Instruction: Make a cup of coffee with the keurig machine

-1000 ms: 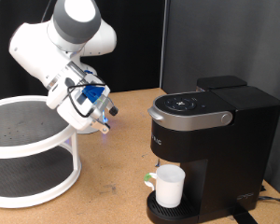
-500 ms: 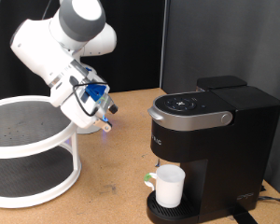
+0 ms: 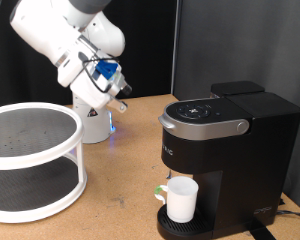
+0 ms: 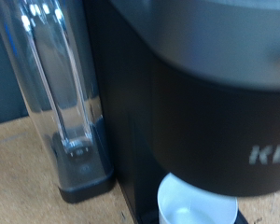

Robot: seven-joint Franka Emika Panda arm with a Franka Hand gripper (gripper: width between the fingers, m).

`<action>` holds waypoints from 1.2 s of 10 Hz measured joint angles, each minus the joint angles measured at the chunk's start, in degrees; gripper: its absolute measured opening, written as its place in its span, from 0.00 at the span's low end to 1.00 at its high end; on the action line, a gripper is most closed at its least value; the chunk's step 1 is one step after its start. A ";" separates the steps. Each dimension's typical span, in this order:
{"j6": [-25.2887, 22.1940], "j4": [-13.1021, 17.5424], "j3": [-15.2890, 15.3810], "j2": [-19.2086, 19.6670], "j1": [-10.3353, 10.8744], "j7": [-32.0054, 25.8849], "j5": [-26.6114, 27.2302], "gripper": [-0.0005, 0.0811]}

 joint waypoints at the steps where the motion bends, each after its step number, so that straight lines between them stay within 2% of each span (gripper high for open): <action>1: -1.23 0.11 0.01 -1.92 -0.07 1.61 -1.08 0.99; 5: -3.63 0.20 0.02 -7.03 -0.33 5.87 -4.22 0.99; 9: -4.43 0.30 0.02 -8.37 -0.43 7.19 -4.16 0.99; 11: -4.73 2.74 0.71 -8.22 0.23 9.78 -3.95 0.99; 12: -7.14 4.92 1.51 -7.85 0.35 11.89 -6.29 0.99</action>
